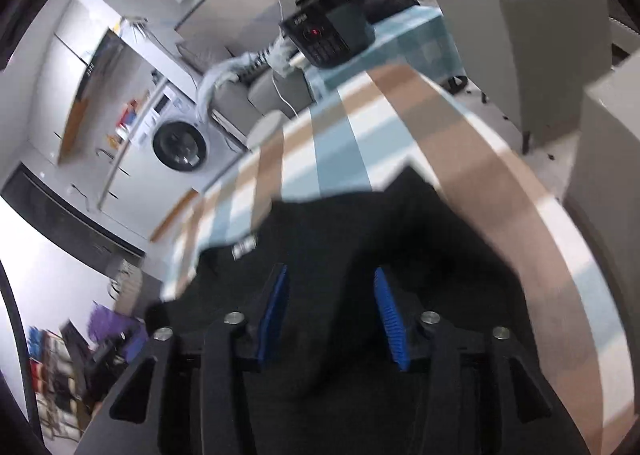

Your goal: Fold small clothes

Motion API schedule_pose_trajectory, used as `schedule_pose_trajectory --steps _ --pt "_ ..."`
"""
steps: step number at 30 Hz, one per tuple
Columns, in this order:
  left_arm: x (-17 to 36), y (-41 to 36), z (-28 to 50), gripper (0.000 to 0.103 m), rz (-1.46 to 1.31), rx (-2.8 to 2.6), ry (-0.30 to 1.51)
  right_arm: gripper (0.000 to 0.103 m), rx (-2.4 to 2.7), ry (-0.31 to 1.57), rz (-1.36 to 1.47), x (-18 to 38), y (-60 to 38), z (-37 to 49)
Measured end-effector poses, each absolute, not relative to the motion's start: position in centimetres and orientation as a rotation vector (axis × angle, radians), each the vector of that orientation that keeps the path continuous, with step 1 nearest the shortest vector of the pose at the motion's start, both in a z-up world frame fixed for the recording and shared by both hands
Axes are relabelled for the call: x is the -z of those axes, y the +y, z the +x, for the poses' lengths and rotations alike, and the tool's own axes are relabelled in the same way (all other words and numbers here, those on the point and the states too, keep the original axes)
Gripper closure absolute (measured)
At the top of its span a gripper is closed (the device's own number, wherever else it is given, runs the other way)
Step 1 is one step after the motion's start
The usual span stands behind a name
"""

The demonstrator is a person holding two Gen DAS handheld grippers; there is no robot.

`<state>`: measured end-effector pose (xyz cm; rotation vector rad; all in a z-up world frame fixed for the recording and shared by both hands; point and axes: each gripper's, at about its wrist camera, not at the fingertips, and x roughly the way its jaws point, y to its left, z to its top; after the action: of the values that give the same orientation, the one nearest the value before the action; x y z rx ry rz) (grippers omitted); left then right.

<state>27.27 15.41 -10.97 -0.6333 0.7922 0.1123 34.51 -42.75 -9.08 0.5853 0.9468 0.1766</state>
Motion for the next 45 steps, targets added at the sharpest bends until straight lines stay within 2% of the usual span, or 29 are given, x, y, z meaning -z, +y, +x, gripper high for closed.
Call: schedule_pose_trajectory --steps 5,7,8,9,10,11,15,17,18,20,23,24,25,31,39,41,42,43,44,45 --pt "12.2 12.9 26.8 0.045 -0.607 -0.073 0.86 0.051 -0.195 1.043 0.551 11.5 -39.9 32.4" --pt "12.9 11.6 26.9 0.045 -0.612 -0.037 0.888 0.054 -0.201 1.06 0.559 12.4 -39.2 32.6" --pt "13.2 11.0 26.9 0.045 -0.614 -0.025 0.901 0.062 -0.196 1.064 0.554 12.8 -38.9 32.9" --pt "13.6 10.4 27.0 0.045 -0.613 -0.018 0.917 0.085 -0.186 1.065 0.553 13.3 -38.6 33.2" --pt "13.9 9.8 27.1 0.045 -0.617 -0.002 0.928 0.098 -0.183 1.07 0.575 13.7 -38.5 33.5" --pt "14.0 9.4 27.0 0.045 -0.622 0.012 0.934 0.1 -0.189 1.061 0.587 13.7 -38.6 33.9" --pt "13.5 9.3 26.4 0.045 -0.619 0.018 0.913 0.1 -0.187 0.959 0.647 11.9 -39.3 37.0" --pt "12.7 10.0 26.0 0.045 -0.614 0.0 0.889 0.096 -0.167 0.882 0.701 10.8 -40.2 38.6" --pt "12.4 10.5 25.9 0.045 -0.615 -0.004 0.883 0.088 -0.15 0.856 0.721 10.3 -40.7 39.6" --pt "11.9 11.4 25.7 0.045 -0.616 -0.03 0.869 0.083 -0.137 0.825 0.742 9.4 -41.4 40.4" --pt "11.3 12.8 25.6 0.045 -0.612 -0.06 0.855 0.068 -0.13 0.78 0.69 7.9 -42.3 39.7" --pt "11.3 13.4 25.7 0.045 -0.608 -0.075 0.853 0.057 -0.121 0.775 0.673 7.7 -42.6 39.3" --pt "11.3 13.7 25.8 0.045 -0.602 -0.086 0.855 0.052 -0.109 0.772 0.653 7.6 -42.9 38.9" --pt "12.4 15.3 28.5 0.045 -0.53 -0.122 0.898 0.052 -0.014 0.821 0.572 9.1 -46.9 36.9" --pt "14.4 15.6 31.7 0.045 -0.478 -0.149 0.909 0.052 -0.014 0.935 0.531 13.1 -48.9 38.9" --pt "14.6 15.6 32.0 0.05 -0.467 -0.157 0.891 0.053 -0.016 0.934 0.487 13.4 -48.4 39.2" --pt "14.7 15.5 32.1 0.059 -0.462 -0.157 0.883 0.055 -0.038 0.928 0.466 13.5 -48.0 39.3" --pt "14.7 15.4 32.2 0.07 -0.447 -0.153 0.871 0.066 -0.05 0.919 0.452 13.5 -47.6 39.5" --pt "14.8 15.3 32.4 0.075 -0.439 -0.155 0.87 0.073 -0.074 0.907 0.436 13.5 -47.2 39.5" --pt "14.9 15.2 32.6 0.086 -0.427 -0.156 0.871 0.08 -0.083 0.905 0.426 13.5 -47.0 39.6"
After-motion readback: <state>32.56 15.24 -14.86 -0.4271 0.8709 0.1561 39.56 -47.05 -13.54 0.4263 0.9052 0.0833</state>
